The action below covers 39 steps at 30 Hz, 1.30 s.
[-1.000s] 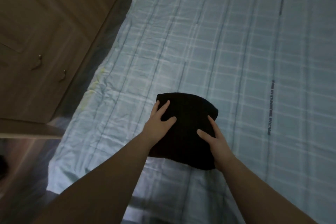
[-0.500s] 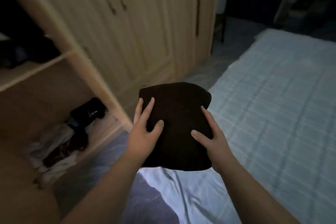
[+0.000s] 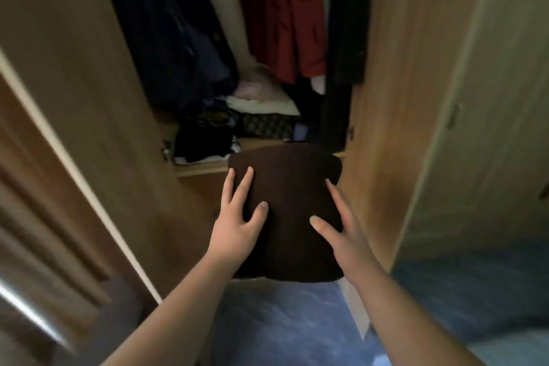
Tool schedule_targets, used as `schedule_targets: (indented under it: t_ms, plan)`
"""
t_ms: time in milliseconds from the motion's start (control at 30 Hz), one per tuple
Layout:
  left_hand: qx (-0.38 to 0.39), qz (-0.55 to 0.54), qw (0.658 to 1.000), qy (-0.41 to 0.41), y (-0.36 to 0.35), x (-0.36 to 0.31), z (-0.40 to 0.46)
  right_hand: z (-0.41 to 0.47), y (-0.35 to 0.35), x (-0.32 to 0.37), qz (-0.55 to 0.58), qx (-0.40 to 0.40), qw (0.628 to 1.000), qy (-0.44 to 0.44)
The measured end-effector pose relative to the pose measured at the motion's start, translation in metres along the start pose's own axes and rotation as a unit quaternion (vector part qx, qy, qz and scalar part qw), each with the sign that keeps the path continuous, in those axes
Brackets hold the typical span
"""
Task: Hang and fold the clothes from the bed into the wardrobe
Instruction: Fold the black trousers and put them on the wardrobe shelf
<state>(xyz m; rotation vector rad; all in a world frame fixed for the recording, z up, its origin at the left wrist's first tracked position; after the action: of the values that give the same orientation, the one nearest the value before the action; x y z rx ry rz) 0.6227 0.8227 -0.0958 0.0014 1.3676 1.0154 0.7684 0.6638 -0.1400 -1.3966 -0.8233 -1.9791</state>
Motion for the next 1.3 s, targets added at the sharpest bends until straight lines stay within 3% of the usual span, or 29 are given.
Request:
schedule_targets:
  t_ms: [233,700,1167,1300]
  plan:
    - [-0.054,-0.006,0.998,0.045,0.054,0.045,0.042,0.092,-0.053,-0.010,0.028,0.074,0.997,0.009]
    - [-0.136,0.007,0.985,0.109,0.065,0.116,0.234,0.331,-0.055,-0.072,0.059,0.163,0.984,0.033]
    - [-0.161,0.065,0.980,0.093,0.156,0.220,0.403,0.525,-0.140,-0.114,0.089,0.160,0.982,0.041]
    - [-0.137,0.087,0.981,0.110,0.169,0.260,0.434,0.568,-0.167,-0.135,0.067,0.151,0.986,0.027]
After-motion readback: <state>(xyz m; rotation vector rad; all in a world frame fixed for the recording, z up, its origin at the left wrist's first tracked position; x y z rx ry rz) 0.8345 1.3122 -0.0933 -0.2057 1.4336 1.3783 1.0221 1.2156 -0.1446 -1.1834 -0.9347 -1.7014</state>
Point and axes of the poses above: each hand's wrist, its own z-axis towards the middle knuckle, its own y-axis out of the back of the hand, x = y × z, the point moved 8 cm from there along z, towards the middle knuckle, and after that the axes turned 9 degrees about x, right-handed, at the moved point
